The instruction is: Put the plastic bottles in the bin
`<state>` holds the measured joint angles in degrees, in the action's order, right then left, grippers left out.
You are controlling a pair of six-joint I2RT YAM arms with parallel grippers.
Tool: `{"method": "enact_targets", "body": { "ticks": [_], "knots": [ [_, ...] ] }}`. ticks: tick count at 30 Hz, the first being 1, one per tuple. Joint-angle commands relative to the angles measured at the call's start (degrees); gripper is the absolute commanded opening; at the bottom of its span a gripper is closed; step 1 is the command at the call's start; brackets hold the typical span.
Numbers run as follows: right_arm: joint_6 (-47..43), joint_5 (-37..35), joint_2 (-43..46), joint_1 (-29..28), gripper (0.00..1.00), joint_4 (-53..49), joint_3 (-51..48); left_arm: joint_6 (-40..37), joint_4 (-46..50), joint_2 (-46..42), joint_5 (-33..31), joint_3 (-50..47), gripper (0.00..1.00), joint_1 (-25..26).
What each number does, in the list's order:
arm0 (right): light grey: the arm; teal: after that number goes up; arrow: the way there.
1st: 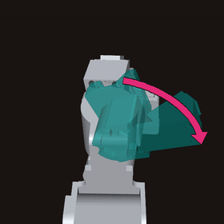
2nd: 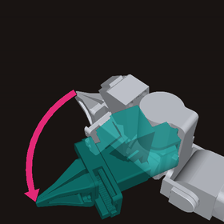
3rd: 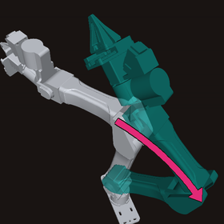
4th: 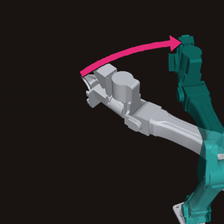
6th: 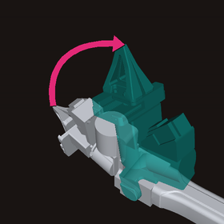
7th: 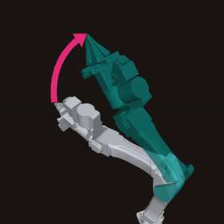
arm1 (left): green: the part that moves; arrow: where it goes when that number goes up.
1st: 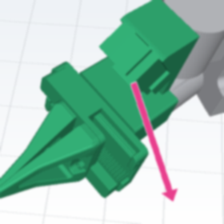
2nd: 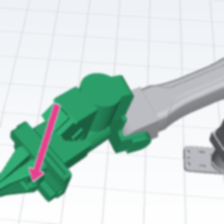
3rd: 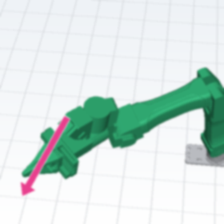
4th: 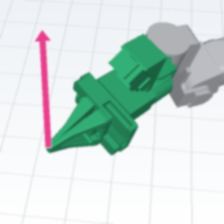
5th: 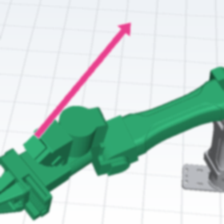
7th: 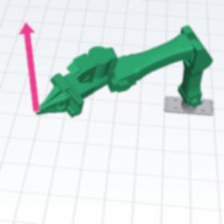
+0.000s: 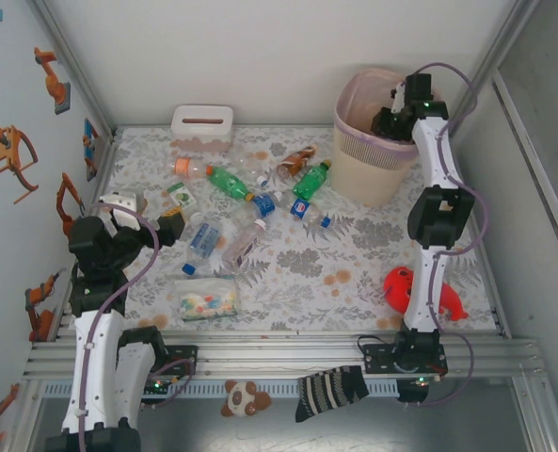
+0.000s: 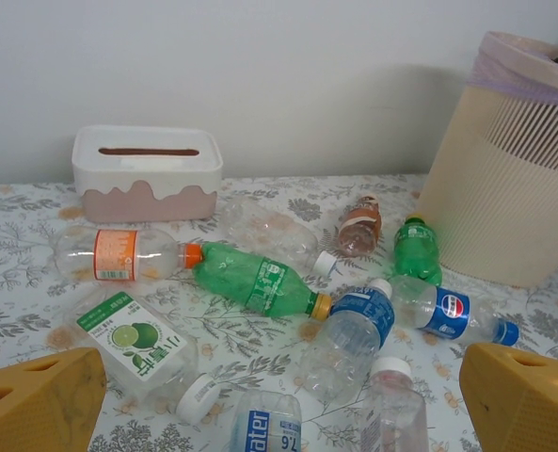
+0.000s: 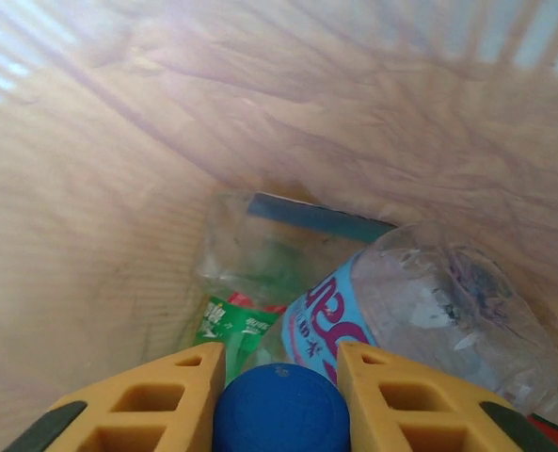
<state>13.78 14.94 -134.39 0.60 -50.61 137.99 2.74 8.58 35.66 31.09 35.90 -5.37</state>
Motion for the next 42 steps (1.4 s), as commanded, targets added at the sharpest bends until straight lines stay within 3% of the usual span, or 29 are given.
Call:
{"method": "enact_targets", "body": {
  "ticks": [1, 10, 20, 29, 34, 42],
  "knots": [
    [-2.18, -3.51, -0.93, 0.19, 0.44, -3.53, 2.32, 0.41, -1.06, -0.05, 0.64, 1.49, 0.96, -0.43],
    [-0.59, -3.51, 4.70, 0.19, 0.60, -3.18, 5.02, 1.53, -1.16, 0.27, 0.72, 1.73, 0.96, -0.96],
    [0.31, -3.00, 13.40, -0.42, 0.60, -3.17, 4.92, 4.43, 4.49, 3.58, -4.08, 5.20, 0.96, -1.56],
    [0.37, -2.90, 21.05, -1.83, 0.59, -3.62, 3.45, 4.12, 9.56, 9.36, -2.91, 8.64, 0.99, -1.67],
    [0.51, -2.48, 23.42, -2.01, 0.54, -3.29, 1.41, 3.95, 10.41, 11.54, -1.49, 9.46, 1.00, -1.67],
    [2.13, 1.96, 21.64, -2.01, 0.32, -0.89, -4.42, 3.87, 9.70, 11.10, -0.86, 8.77, 1.00, -1.67]
  ]
}}
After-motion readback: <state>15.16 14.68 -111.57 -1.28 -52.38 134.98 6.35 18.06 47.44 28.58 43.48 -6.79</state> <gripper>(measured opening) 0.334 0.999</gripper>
